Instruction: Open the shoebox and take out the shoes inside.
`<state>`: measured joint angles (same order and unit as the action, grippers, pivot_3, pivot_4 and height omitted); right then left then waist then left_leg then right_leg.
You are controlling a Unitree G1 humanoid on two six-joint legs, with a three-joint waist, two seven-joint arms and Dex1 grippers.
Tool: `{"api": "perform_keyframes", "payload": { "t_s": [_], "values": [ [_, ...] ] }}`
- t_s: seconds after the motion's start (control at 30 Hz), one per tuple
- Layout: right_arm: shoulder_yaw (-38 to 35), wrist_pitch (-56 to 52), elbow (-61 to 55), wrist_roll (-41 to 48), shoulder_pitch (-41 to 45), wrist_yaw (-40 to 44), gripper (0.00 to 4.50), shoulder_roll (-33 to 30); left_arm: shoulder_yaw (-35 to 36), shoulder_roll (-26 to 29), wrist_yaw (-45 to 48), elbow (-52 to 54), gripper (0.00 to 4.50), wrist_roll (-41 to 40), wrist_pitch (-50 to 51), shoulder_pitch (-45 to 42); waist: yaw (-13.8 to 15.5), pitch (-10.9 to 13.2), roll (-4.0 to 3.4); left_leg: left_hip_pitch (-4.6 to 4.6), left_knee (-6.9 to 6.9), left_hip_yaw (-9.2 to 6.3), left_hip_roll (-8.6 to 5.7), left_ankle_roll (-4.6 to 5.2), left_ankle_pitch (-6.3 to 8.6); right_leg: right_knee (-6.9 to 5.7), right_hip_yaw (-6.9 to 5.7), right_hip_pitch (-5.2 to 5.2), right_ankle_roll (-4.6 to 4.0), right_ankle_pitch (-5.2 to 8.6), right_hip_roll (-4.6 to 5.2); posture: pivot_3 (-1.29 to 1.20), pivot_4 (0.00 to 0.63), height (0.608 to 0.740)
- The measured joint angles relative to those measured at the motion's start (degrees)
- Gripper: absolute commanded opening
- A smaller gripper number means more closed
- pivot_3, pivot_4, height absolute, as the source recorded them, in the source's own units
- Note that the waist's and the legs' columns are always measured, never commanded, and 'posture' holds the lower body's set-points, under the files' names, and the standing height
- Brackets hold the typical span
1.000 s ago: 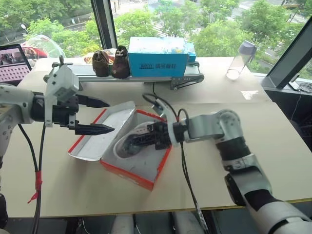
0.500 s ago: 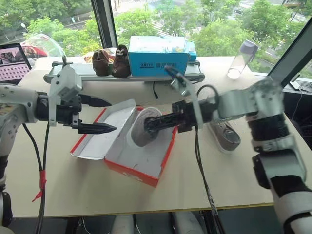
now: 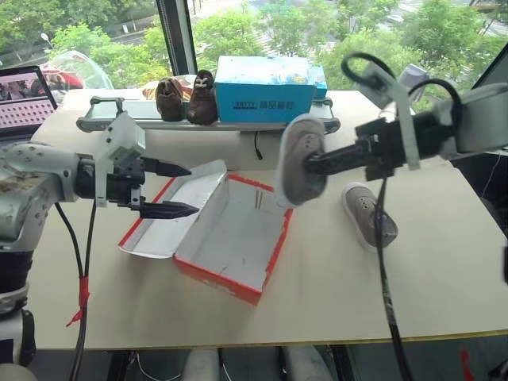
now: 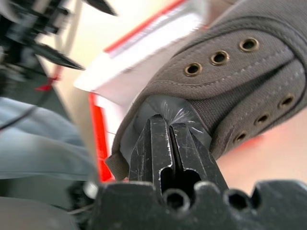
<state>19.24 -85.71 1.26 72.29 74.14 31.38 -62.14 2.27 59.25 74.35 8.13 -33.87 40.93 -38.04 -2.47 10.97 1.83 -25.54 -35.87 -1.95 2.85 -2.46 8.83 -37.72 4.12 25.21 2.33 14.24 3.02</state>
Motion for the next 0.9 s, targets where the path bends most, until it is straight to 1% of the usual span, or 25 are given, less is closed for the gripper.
{"api": "perform_keyframes", "payload": {
  "t_s": [0.1,0.13,0.17,0.2,0.27,0.3,0.33,0.43,0.63,0.9],
  "values": [
    [8.51,7.85,-2.76,-13.75,-1.29,14.49,0.02,-4.78,-0.03,-0.47,0.00,0.00,4.50,0.29,-0.87,0.00,-0.09,0.01,-0.01,0.01,-0.09,0.07,-0.02,-0.01,0.00,-0.01,0.03,0.00,0.06,-0.03,0.03,0.00,0.150,0.740],
    [9.96,9.43,-3.12,-16.26,-1.33,17.13,0.02,-5.47,-0.03,-0.60,-0.01,0.02,4.50,0.32,-0.92,0.00,-0.18,0.01,-0.02,0.02,-0.09,0.09,-0.01,-0.01,0.00,-0.03,0.05,0.00,0.06,-0.03,0.03,0.00,0.150,0.740],
    [13.34,13.55,-3.79,-22.58,-1.35,24.13,0.02,-7.07,-0.03,-1.00,-0.08,0.02,4.50,0.39,-0.96,0.00,-0.27,0.01,-0.02,0.04,-0.07,0.10,-0.01,0.00,0.00,-0.04,0.05,0.01,0.06,-0.03,0.03,0.00,0.150,0.740],
    [13.99,14.26,-3.82,-23.90,-1.36,25.48,0.02,-7.29,-0.04,-1.06,-0.10,0.02,4.50,0.42,-0.96,0.01,-0.28,0.01,-0.02,0.04,-0.08,0.10,0.00,0.00,0.00,-0.06,0.05,0.02,0.06,-0.02,0.02,0.00,0.150,0.740],
    [16.51,17.49,-3.67,-29.49,-1.40,31.09,0.02,-7.32,-0.16,-1.25,-0.32,0.03,4.50,0.51,-0.96,0.02,-0.38,0.01,-0.02,0.04,-0.08,0.10,0.00,0.00,0.00,-0.08,0.06,0.03,0.06,-0.03,0.02,0.00,0.150,0.740],
    [16.95,18.08,-3.39,-30.85,-1.41,32.26,0.02,-7.09,-0.16,-1.27,-0.39,0.02,4.50,0.53,-0.96,0.03,-0.39,0.01,-0.02,0.03,-0.07,0.10,0.00,-0.01,0.00,-0.08,0.06,0.04,0.06,-0.03,0.02,0.00,0.150,0.740],
    [18.01,19.19,-2.56,-34.00,-1.41,34.67,0.02,-6.33,-0.17,-1.33,-0.59,0.05,4.50,0.53,-0.96,0.10,-0.37,0.01,-0.02,0.03,-0.09,0.10,-0.01,-0.01,0.00,-0.11,0.06,0.03,0.05,-0.03,0.02,0.00,0.150,0.740],
    [19.02,20.59,-0.64,-38.66,-2.10,38.66,0.02,-4.49,-0.13,-1.33,-0.91,0.47,4.50,0.51,-0.95,0.75,-0.16,0.01,-0.02,0.03,-0.11,0.10,-0.01,-0.01,0.00,-0.14,0.05,0.02,0.05,-0.03,0.03,0.00,0.150,0.740],
    [20.14,23.54,5.60,-46.81,-5.27,43.43,0.02,-1.29,0.18,-1.20,-1.76,2.37,4.50,0.10,-0.68,2.82,-0.04,0.02,-0.02,0.02,-0.14,0.09,-0.04,-0.01,0.00,-0.18,0.05,0.01,0.05,-0.03,0.04,0.00,0.150,0.740],
    [19.78,26.48,12.79,-54.05,-9.55,43.88,0.02,1.92,1.09,-0.85,-2.40,3.43,4.50,-0.22,-0.04,3.33,-0.03,0.02,-0.02,0.04,-0.16,0.09,-0.06,-0.01,0.00,-0.25,0.05,0.01,0.05,-0.03,0.05,0.00,0.150,0.740]
  ]
}}
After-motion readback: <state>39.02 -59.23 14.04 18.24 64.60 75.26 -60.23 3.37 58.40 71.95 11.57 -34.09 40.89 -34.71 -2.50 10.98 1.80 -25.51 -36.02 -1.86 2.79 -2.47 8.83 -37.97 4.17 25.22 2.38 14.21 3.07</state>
